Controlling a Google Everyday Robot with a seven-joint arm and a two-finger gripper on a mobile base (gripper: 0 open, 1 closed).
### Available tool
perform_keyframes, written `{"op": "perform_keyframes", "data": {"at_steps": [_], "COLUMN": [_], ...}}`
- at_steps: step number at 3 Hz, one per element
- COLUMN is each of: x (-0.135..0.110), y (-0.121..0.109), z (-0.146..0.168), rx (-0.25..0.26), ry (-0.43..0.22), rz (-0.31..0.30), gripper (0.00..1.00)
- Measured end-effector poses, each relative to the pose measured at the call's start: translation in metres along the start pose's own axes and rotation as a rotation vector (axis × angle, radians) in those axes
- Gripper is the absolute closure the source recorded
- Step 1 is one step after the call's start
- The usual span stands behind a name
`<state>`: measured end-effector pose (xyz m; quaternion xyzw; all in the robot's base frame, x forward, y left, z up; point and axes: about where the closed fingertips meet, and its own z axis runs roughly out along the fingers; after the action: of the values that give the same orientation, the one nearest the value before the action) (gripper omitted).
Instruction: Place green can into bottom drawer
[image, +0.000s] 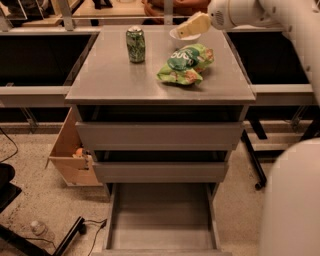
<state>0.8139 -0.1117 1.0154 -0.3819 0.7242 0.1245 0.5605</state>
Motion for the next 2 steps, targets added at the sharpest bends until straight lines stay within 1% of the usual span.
{"op": "perform_keyframes", "data": {"at_steps": [1, 2], "x": [-0.0143, -0.0142], "y": [-0.0201, -0.0199], "z": [0.0417, 0.0419], "rx": [0.068, 0.068], "ry": [-0.059, -0.058], "rz": [0.065, 0.065], "gripper": [0.0, 0.0]}}
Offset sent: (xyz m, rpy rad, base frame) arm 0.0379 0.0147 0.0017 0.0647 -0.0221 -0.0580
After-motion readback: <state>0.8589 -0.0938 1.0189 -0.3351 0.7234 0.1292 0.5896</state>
